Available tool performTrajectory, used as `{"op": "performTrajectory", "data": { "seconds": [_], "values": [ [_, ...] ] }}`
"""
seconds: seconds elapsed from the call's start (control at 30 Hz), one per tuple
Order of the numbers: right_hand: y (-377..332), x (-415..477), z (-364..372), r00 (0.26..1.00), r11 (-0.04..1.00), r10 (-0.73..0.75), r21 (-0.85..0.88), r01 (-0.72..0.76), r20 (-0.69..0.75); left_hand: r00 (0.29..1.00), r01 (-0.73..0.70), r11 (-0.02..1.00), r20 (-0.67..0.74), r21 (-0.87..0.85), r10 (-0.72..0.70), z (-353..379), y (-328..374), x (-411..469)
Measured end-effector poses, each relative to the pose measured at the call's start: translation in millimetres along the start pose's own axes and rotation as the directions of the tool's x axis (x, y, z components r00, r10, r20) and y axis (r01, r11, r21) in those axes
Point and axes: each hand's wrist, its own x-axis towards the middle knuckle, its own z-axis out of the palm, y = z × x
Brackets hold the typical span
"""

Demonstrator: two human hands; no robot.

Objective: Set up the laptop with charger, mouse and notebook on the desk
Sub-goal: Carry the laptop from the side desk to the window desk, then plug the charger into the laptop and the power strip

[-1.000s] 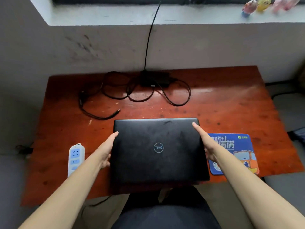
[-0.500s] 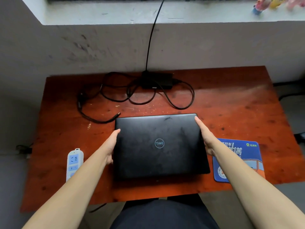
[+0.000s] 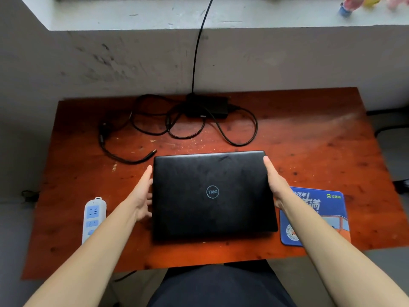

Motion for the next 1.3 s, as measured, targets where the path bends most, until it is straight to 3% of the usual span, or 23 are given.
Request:
{"op": "performTrajectory", "data": {
  "seconds": [0.17,0.3,0.5,0.67,0.8,0.9,1.1,1.2,1.3],
  "values": [
    [7,2,-29,0.994,0.99,0.004,0.136,-0.019,0.109,0.999,0.001,0.995,0.036,-0.103,0.003,-19,-12,6],
    [20,3,-30,0.997,0.98,-0.023,0.198,0.007,0.079,1.0,-0.016,0.997,-0.013,-0.071,0.015,-14,-18,6],
    [27,6,-14,0.977,0.966,-0.213,-0.153,0.208,-0.015,0.989,-0.091,0.995,-0.111,0.032,0.094,12,-26,-3],
    [9,6,-8,0.962,0.926,-0.271,-0.268,0.267,0.023,0.984,-0.111,0.994,-0.144,-0.003,0.11,16,-19,-13],
    [-3,3,14,0.901,0.781,-0.432,-0.477,0.402,0.053,0.965,-0.18,0.98,-0.209,-0.084,0.159,8,-18,-23],
    [-13,0,40,0.829,0.643,-0.533,-0.555,0.528,0.171,0.93,-0.256,0.962,-0.295,-0.093,0.219,2,-15,-31],
    [-16,-13,88,0.679,0.316,-0.586,-0.646,0.695,0.443,0.806,-0.302,0.904,-0.425,0.303,0.412,-10,-16,-36],
    [-7,-19,105,0.651,0.203,-0.565,-0.679,0.705,0.507,0.76,-0.239,0.771,-0.38,0.591,0.527,-14,-13,-27],
    [7,-21,125,0.663,0.165,-0.543,-0.708,0.686,0.516,0.739,-0.219,0.608,-0.277,0.764,0.614,-21,3,-12]
  ]
}}
